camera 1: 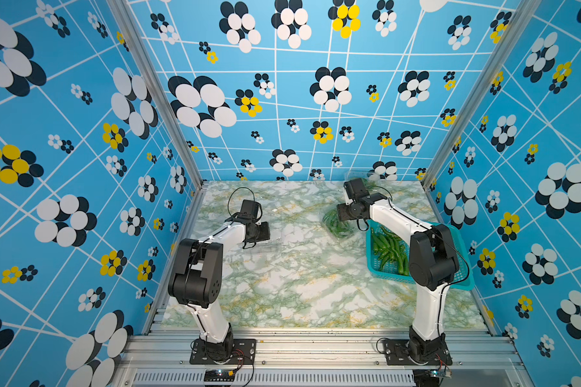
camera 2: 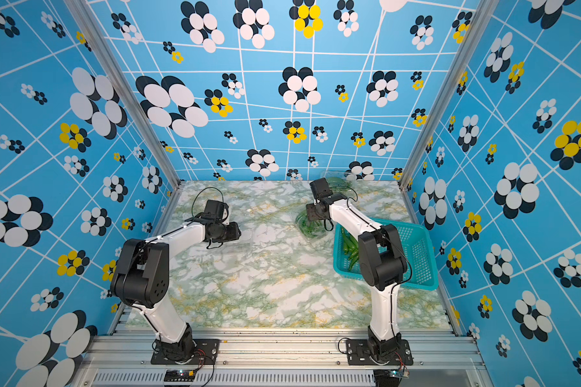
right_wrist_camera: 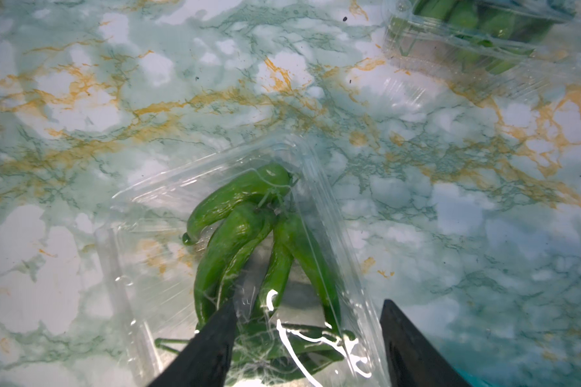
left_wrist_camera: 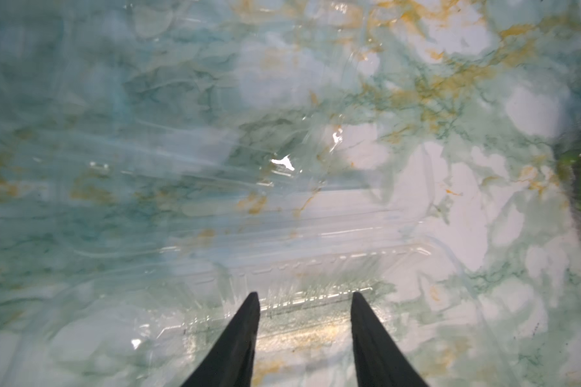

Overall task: Take small green peppers out of containers
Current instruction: Move the packing box to the center of the board.

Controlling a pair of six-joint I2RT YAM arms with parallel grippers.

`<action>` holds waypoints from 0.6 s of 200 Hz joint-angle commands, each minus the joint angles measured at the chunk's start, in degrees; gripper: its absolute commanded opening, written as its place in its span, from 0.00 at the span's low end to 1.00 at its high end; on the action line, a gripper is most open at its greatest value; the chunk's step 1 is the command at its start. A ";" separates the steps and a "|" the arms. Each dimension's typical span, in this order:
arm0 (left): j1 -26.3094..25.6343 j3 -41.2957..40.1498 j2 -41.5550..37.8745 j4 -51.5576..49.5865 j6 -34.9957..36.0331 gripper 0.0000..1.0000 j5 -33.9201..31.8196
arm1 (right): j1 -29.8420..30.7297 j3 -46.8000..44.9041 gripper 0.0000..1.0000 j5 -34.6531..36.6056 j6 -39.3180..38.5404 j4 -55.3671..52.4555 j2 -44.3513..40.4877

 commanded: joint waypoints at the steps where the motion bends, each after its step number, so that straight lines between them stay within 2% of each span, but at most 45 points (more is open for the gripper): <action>1: -1.37 -1.23 -2.65 10.46 -1.60 0.47 2.39 | -1.27 3.86 0.70 -1.72 -1.83 0.15 3.30; 18: -1.52 -4.35 -3.97 17.31 -2.76 0.47 4.09 | -1.41 5.27 0.70 -1.90 -2.48 -0.88 4.87; 50: -2.05 -7.23 -7.61 19.90 -3.05 0.47 2.29 | -1.72 6.61 0.70 -5.59 -2.88 -2.37 6.77; 78: -2.81 -13.85 -13.09 28.50 -5.60 0.49 2.12 | -1.72 6.66 0.68 -10.31 -3.01 -4.62 7.48; 120: -9.54 -13.17 -14.21 28.04 -6.23 0.49 3.21 | -0.74 0.74 0.65 -14.12 -0.09 -5.30 4.46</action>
